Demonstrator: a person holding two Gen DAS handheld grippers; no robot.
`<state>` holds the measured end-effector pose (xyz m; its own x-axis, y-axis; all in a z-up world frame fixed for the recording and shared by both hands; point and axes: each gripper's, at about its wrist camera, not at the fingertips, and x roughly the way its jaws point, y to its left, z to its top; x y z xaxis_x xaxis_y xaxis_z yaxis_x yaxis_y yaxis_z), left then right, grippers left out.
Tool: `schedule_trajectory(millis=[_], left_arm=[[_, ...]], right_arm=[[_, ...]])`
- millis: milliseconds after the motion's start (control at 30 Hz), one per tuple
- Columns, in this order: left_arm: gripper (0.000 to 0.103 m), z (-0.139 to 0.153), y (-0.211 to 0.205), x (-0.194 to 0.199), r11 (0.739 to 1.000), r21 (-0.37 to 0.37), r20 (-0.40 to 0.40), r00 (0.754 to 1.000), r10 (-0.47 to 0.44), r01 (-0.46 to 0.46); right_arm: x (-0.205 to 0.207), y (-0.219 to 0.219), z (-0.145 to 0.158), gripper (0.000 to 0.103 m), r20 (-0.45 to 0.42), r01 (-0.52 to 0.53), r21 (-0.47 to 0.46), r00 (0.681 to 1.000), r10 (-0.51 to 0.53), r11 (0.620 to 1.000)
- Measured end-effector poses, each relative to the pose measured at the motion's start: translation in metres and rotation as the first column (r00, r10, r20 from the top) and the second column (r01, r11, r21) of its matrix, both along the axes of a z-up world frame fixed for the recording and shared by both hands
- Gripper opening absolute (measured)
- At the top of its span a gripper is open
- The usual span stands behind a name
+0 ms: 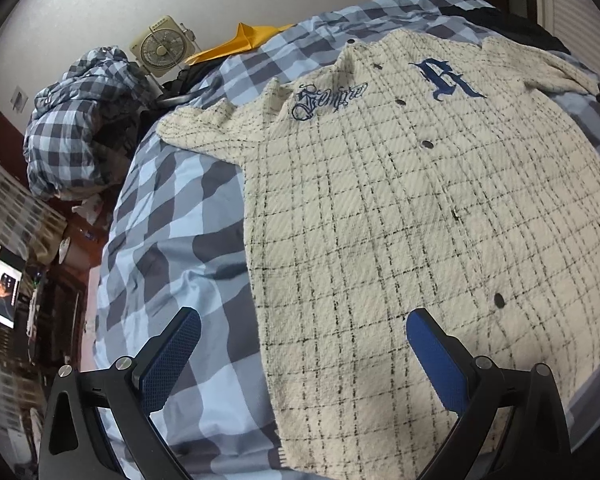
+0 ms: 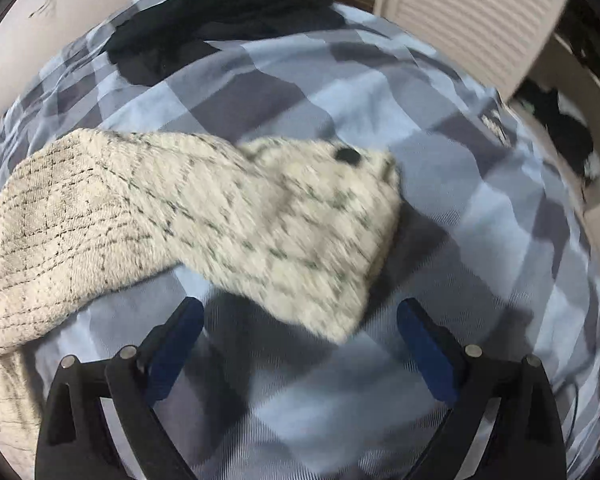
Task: Fold small clothes
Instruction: 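Lift the sleeve with the right tool and fold it across the shirt body, then open the right tool to release the sleeve and withdraw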
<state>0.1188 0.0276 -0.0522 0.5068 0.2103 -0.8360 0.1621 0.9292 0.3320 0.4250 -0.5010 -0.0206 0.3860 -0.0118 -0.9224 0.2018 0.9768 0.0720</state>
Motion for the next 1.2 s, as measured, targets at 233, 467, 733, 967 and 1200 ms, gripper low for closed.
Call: schedule_trajectory(millis=[233, 467, 733, 967, 1200], left_arm=[[0.103, 0.011, 0.003, -0.002, 1.000, -0.011, 0.038, 0.999, 0.011, -0.011], [0.103, 0.027, 0.020, -0.004, 0.997, -0.066, 0.074, 0.996, 0.056, -0.051], [0.103, 0.040, 0.038, -0.007, 0.991, -0.105, 0.116, 0.988, 0.099, -0.087], [0.103, 0.038, 0.049, -0.014, 0.988, -0.122, 0.126, 0.986, 0.113, -0.097], [0.103, 0.039, 0.052, -0.017, 0.984, -0.153, 0.117, 0.987, 0.112, -0.094]], right_arm=[[0.020, 0.000, 0.081, 0.004, 0.099, 0.022, 0.116, 0.995, -0.033, 0.993], [0.010, 0.011, 0.246, 0.003, 0.318, -0.069, 0.334, 0.947, -0.043, 0.940], [-0.050, 0.130, 0.340, 0.003, 0.248, -0.303, 0.404, 0.944, 0.216, 0.863], [-0.081, 0.286, 0.348, 0.003, 0.293, -0.465, 0.624, 0.884, 0.364, 0.628], [-0.090, 0.389, 0.241, 0.071, 0.113, -0.407, 0.804, 0.821, 0.560, 0.434]])
